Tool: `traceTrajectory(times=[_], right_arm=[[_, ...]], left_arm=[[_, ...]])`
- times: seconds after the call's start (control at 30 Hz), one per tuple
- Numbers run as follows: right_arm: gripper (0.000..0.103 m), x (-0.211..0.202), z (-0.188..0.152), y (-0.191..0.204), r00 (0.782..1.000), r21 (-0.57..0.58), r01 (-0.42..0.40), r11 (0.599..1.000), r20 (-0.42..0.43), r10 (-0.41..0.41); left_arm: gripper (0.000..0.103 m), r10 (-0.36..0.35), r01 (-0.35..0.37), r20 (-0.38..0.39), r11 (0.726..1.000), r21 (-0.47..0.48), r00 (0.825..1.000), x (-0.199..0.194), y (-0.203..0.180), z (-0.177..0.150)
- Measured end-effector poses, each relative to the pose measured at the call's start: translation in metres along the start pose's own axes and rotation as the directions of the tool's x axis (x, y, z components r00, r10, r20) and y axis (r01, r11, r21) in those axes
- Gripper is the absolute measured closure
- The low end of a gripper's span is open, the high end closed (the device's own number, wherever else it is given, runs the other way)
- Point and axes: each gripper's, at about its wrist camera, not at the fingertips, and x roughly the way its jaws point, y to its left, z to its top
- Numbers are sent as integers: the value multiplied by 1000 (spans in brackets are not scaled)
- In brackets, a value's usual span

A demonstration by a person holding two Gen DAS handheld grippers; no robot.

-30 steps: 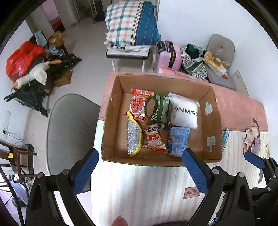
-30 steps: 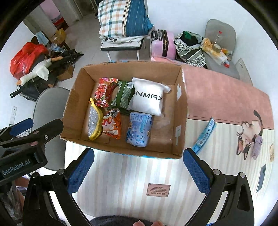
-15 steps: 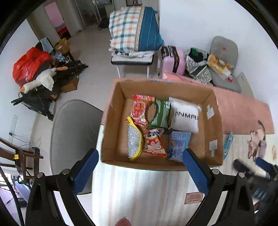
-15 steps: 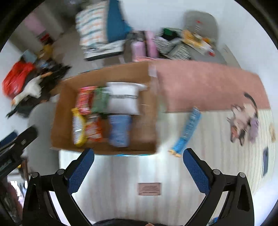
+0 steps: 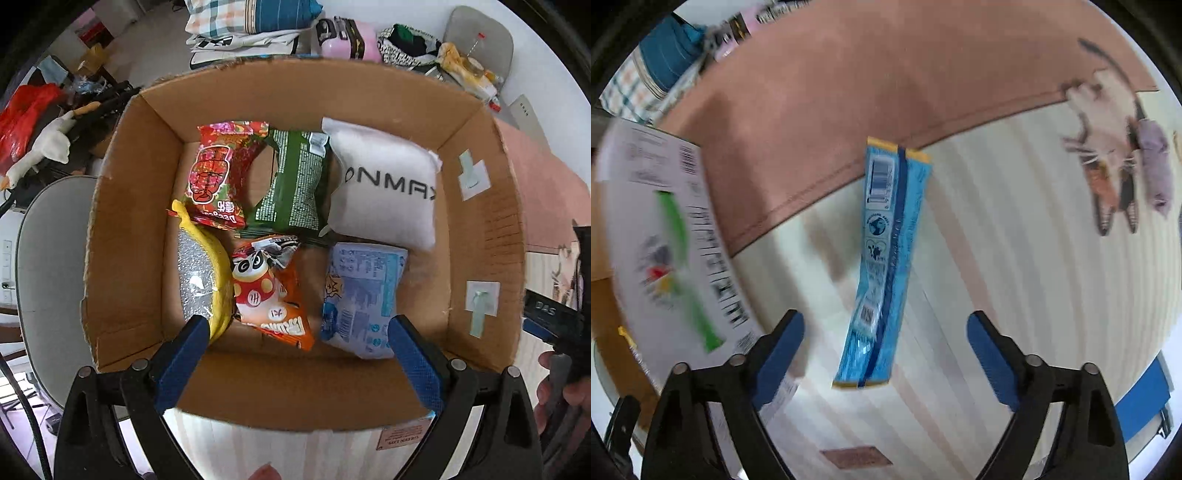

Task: Organize soft objects
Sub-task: 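Grasp the blue stick package with the right tool, then lower the blue stick package into the box beside the wipes and release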

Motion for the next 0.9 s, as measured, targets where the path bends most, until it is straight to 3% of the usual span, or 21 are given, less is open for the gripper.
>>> traceTrajectory(times=[0.17, 0.23, 0.27, 0.3, 0.37, 0.5, 0.7, 0.8, 0.9], right_arm=[[35, 18, -1, 13, 999, -37, 46, 998, -28, -47], [49, 14, -5, 19, 998, -67, 55, 996, -8, -56], [70, 12, -7, 21, 998, -75, 65, 995, -1, -65], [80, 11, -9, 22, 997, -81, 75, 994, -1, -76], [85, 7, -13, 22, 998, -94, 66, 993, -6, -67], [87, -29, -24, 21, 998, -131, 35, 991, 50, -29], [87, -128, -60, 47, 978, -286, -27, 958, 189, 84], [87, -164, -67, 87, 972, -385, -38, 922, 199, 124], [87, -169, -70, 128, 975, -461, -25, 887, 184, 123]], left_arm=[[4, 0, 0, -2, 1000, 5, 1000, -1, -2, 1], [4, 3, -3, 3, 1000, 9, 1000, -4, -2, 0], [4, 5, -5, 10, 1000, 10, 1000, -6, -1, 0], [4, 7, -7, 16, 1000, 10, 1000, -8, 0, 2], [4, 2, -2, 25, 1000, 10, 1000, -13, 0, 0], [4, -17, 17, 53, 1000, 8, 998, -32, 1, -9], [4, -31, 28, 102, 999, 31, 994, -62, 1, -18], [4, -52, 49, 98, 998, 33, 994, -67, 3, -14], [4, -49, 46, 87, 998, 36, 995, -62, 5, -4]])
